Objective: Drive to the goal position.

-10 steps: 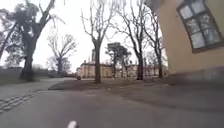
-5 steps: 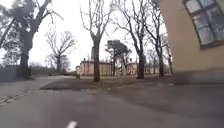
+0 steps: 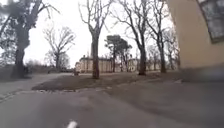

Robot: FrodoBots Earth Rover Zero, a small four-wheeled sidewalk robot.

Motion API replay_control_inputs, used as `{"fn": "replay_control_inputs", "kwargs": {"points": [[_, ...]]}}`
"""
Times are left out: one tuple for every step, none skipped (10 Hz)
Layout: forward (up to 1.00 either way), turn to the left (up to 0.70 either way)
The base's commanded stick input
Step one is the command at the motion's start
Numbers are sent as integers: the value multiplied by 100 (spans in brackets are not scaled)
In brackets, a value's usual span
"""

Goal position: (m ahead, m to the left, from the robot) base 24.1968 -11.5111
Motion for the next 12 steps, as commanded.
{"fn": "replay_control_inputs", "kwargs": {"points": [[100,1],[100,1],[100,1],[100,1],[100,1],[100,1],[100,1],[100,1],[100,1],[100,1],[100,1],[100,1]]}}
